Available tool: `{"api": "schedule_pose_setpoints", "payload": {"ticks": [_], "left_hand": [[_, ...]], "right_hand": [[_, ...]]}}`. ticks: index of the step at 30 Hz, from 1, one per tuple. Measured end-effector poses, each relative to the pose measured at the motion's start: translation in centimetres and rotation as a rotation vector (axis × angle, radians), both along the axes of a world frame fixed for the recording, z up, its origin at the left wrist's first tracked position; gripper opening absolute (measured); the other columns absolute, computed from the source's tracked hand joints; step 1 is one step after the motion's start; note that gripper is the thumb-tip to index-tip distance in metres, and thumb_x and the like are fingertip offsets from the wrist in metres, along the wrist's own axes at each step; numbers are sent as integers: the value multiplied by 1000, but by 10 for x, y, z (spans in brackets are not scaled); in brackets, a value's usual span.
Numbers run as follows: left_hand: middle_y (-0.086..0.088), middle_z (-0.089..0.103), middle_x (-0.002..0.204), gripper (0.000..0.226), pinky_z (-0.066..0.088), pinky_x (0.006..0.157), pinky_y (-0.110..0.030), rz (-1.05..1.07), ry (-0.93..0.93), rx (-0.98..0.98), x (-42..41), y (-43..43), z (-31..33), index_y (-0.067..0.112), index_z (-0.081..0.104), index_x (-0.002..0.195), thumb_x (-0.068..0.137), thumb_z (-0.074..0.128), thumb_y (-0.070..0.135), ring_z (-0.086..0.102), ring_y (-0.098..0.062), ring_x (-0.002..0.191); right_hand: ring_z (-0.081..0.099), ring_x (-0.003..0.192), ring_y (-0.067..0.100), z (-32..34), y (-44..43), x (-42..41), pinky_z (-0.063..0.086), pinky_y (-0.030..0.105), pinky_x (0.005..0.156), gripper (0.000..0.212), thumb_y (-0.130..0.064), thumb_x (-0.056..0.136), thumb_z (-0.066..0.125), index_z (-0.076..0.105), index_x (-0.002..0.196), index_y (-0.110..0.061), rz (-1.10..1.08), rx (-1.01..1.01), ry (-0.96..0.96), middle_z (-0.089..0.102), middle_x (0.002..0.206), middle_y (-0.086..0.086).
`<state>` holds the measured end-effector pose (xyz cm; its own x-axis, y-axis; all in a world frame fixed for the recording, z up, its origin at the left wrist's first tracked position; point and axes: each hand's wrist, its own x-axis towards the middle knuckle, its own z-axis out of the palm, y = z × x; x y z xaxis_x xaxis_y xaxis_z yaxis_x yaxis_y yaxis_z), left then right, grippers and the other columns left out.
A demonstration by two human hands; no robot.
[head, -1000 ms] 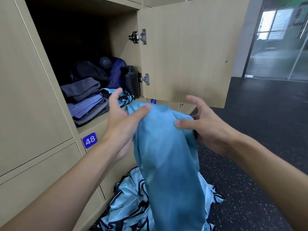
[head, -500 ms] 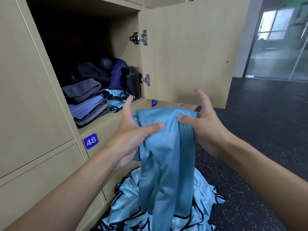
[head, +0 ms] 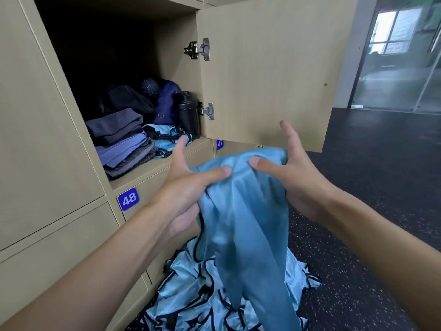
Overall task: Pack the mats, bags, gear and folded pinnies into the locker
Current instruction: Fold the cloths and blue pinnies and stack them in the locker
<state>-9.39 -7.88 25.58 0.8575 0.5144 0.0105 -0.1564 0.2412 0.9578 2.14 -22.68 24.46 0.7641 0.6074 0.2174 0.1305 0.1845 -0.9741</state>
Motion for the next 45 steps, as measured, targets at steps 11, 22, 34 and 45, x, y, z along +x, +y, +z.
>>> {"api": "schedule_pose_setpoints", "payload": {"ticks": [11, 22, 34, 45], "left_hand": [[-16, 71, 116, 84, 60, 86, -39, 16, 63, 119, -5, -2, -1, 34, 47, 137, 74, 77, -12, 73, -26, 97], [-17, 75, 97, 22, 61, 79, -30, -6, 79, 307, -15, 16, 18, 11, 71, 103, 87, 69, -4, 74, -22, 85], [-10, 73, 109, 55, 58, 76, -24, -58, 112, 446, -16, 15, 14, 17, 69, 113, 61, 87, 17, 74, -16, 90], [-7, 59, 94, 19, 38, 52, -14, 281, 240, 955, -1, 8, -8, 29, 67, 68, 72, 85, 34, 56, -13, 77]], "right_hand": [[69, 88, 27, 7, -5, -2, 57, 42, 87, 52, 0, 85, 72, 57, 127, -25, -107, -29, -80, 67, 108, 19], [73, 90, 15, 15, -12, -6, 59, 30, 84, 34, -7, 77, 81, 69, 105, -21, -43, -284, -250, 76, 100, -2], [46, 66, 6, 11, -10, -6, 37, 21, 57, 17, -20, 89, 68, 61, 83, -6, -156, -398, -590, 58, 80, 15], [39, 51, 2, 13, -10, -7, 32, 14, 48, 17, -14, 86, 74, 60, 79, -8, -147, -286, -563, 51, 64, -2]]}}
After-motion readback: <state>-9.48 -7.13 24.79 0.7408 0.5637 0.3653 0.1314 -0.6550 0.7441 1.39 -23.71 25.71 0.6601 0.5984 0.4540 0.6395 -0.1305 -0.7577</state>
